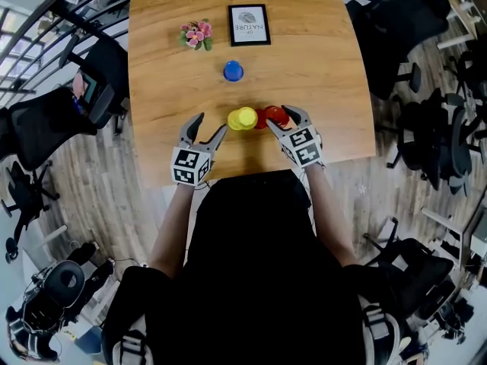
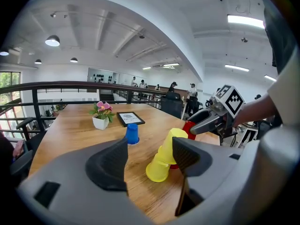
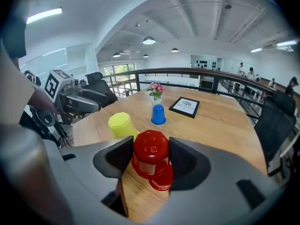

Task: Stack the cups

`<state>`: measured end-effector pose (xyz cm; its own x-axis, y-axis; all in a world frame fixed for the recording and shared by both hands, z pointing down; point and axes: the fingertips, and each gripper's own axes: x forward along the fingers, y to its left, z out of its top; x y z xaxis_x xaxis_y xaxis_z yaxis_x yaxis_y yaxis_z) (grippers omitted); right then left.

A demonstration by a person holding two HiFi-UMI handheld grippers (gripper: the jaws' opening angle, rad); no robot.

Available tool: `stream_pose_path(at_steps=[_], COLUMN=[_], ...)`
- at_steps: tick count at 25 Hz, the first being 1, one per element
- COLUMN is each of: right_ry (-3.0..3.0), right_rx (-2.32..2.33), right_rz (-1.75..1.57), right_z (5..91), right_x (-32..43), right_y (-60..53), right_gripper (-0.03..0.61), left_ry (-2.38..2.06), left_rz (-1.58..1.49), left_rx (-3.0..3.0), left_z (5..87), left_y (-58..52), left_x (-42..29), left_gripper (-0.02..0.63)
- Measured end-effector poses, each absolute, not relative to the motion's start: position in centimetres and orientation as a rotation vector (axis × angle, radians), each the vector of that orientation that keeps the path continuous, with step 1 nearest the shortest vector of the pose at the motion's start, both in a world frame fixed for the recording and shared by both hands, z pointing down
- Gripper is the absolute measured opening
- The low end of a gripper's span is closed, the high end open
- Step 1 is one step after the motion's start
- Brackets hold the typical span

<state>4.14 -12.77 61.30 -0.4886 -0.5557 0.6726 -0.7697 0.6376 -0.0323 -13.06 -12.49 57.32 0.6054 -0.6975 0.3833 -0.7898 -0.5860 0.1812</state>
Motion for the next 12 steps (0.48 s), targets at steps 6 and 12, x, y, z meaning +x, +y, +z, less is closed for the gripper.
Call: stream_pose_path(at_steps=[6,12], right_ry=[-2.219,-2.204], right_rx=[1.033,1.048], right_rz=[0.427,0.413], right_z=[61.8,61.9], right_x=[3.7,3.4], right_y=[-12.9,-12.7], right_gripper=[0.252,0.268], left_ry=[-1.213,-1.207], left_rz=[0.390,0.397], left_rx=[2.486,2.486], left_z=[57.8,58.0], left_y=[-12.4,-12.5], left_x=[-14.0,-14.4], left_gripper=[0.302,0.302])
